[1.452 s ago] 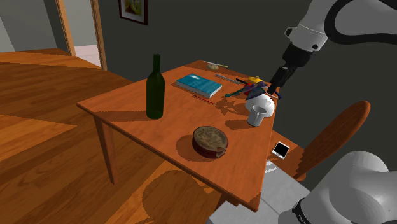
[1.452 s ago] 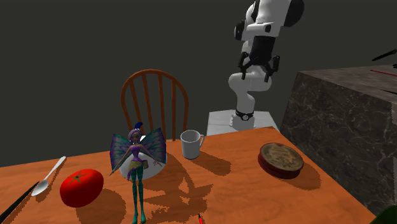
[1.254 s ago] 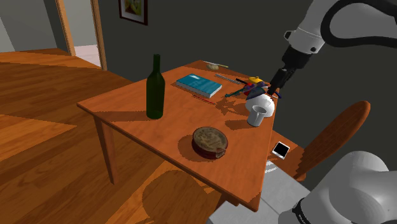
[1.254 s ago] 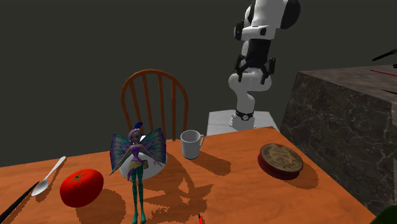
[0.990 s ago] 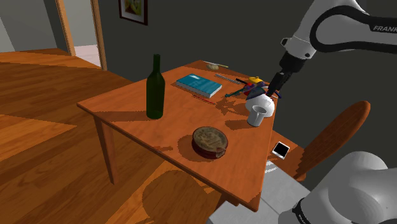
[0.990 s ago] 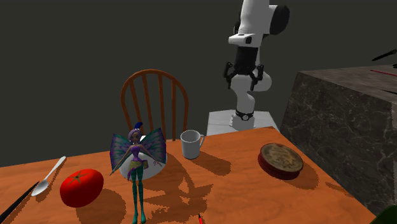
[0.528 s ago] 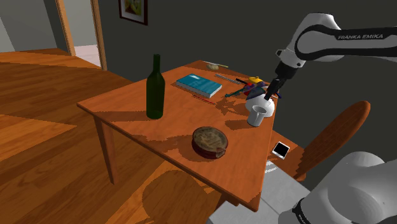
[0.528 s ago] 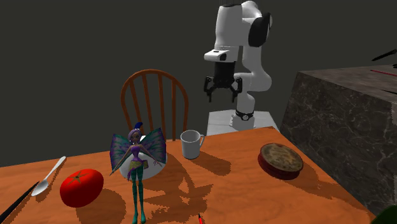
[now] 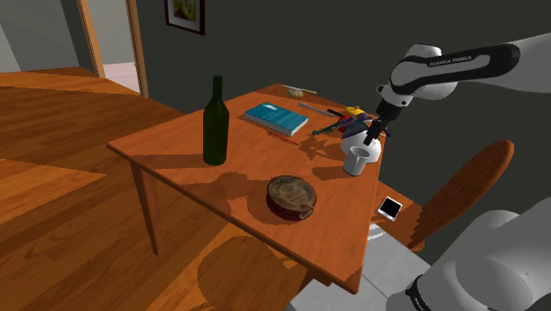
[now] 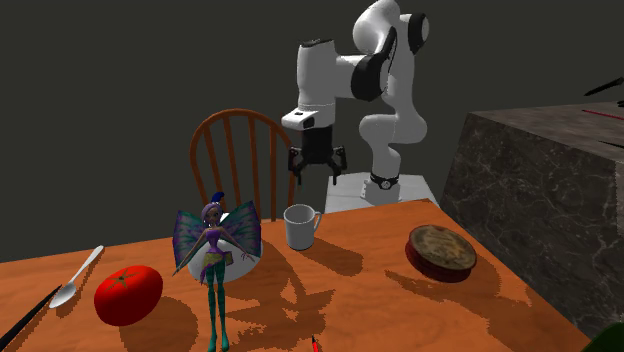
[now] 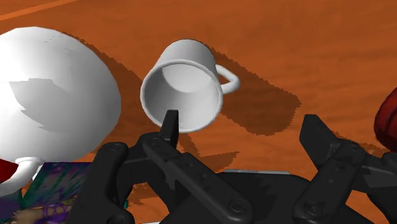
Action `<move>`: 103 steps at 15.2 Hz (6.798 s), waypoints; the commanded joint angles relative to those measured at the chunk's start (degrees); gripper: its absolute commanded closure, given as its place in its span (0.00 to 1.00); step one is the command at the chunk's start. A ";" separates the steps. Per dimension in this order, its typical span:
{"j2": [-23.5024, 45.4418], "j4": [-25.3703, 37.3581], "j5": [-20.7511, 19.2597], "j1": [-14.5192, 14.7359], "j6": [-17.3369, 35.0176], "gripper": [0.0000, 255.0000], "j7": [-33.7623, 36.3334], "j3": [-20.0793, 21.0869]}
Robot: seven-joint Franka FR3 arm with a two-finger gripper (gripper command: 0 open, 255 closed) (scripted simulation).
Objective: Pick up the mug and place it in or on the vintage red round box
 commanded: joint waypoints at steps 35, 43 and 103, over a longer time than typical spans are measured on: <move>25.30 9.97 17.56 -1.29 7.50 1.00 -19.91 -7.22; 21.75 12.80 14.39 -0.75 2.07 1.00 -17.39 -7.68; 0.36 -9.65 7.92 15.39 8.03 1.00 32.15 22.28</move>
